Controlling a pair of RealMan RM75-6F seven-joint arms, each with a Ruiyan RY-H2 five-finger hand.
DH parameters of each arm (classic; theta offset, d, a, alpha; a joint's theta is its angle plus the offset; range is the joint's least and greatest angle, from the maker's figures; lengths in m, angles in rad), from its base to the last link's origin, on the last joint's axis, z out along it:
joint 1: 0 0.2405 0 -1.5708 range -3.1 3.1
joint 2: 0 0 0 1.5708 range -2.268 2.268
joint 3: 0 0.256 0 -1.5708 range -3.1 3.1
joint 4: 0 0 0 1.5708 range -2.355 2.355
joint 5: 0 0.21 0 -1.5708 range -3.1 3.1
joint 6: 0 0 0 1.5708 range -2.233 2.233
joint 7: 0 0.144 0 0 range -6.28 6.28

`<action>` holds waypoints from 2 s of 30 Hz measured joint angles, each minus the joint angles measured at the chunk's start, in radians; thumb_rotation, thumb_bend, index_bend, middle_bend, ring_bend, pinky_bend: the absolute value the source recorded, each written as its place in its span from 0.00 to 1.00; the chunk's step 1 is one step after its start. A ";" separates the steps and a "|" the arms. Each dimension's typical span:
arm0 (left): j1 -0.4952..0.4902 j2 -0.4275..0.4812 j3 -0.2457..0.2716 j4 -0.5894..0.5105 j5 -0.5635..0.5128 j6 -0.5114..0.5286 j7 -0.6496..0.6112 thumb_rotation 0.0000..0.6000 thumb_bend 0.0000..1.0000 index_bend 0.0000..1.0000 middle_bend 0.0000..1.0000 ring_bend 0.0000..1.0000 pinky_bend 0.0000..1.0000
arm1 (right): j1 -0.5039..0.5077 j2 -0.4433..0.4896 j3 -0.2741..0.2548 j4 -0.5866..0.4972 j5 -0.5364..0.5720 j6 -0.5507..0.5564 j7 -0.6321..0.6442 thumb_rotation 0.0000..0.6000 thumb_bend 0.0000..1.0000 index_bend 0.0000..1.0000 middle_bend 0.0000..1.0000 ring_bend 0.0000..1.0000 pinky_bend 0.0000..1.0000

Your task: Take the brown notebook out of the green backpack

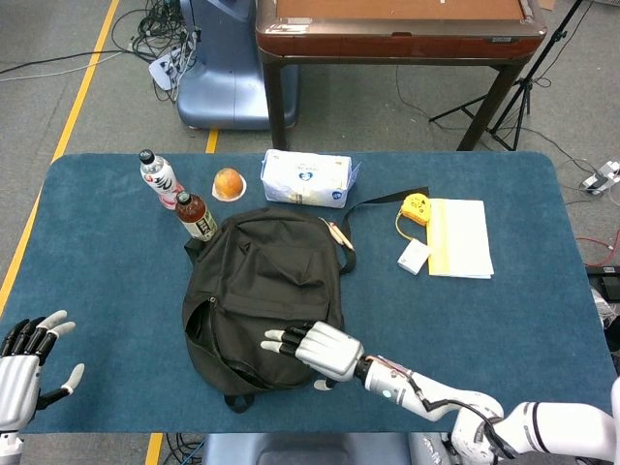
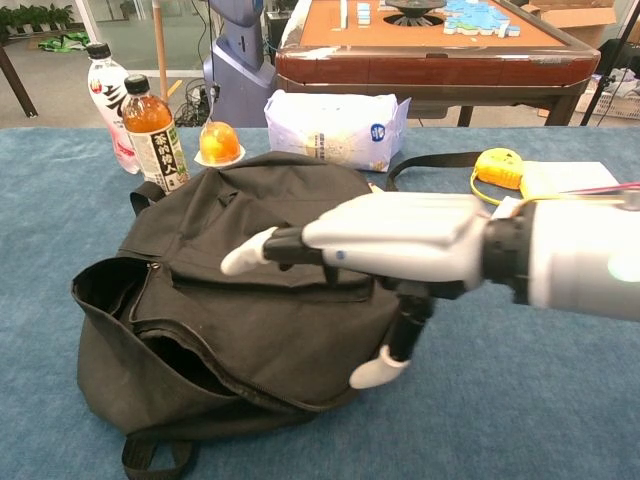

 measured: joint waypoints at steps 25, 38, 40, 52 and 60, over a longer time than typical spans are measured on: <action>0.020 0.007 -0.001 0.013 -0.001 0.020 -0.030 1.00 0.25 0.27 0.19 0.13 0.07 | 0.244 -0.224 0.012 0.223 0.161 -0.106 -0.139 1.00 0.22 0.22 0.23 0.00 0.16; -0.007 0.023 -0.002 0.017 0.026 -0.009 -0.046 1.00 0.25 0.27 0.19 0.13 0.07 | 0.209 -0.219 -0.020 0.275 0.149 0.014 -0.045 1.00 0.50 0.57 0.54 0.32 0.31; -0.020 0.033 -0.004 0.010 0.038 -0.021 -0.055 1.00 0.25 0.27 0.19 0.14 0.07 | 0.205 -0.206 -0.018 0.278 0.151 0.020 -0.014 1.00 0.51 0.57 0.54 0.33 0.31; -0.076 0.071 -0.002 -0.034 0.080 -0.075 -0.106 1.00 0.25 0.27 0.19 0.14 0.07 | 0.195 -0.101 -0.033 0.271 0.135 0.016 0.180 1.00 0.55 0.57 0.51 0.33 0.31; -0.073 0.067 0.003 -0.040 0.073 -0.073 -0.092 1.00 0.25 0.27 0.19 0.14 0.07 | 0.200 -0.065 -0.051 0.271 0.106 0.008 0.262 1.00 0.61 0.52 0.47 0.33 0.31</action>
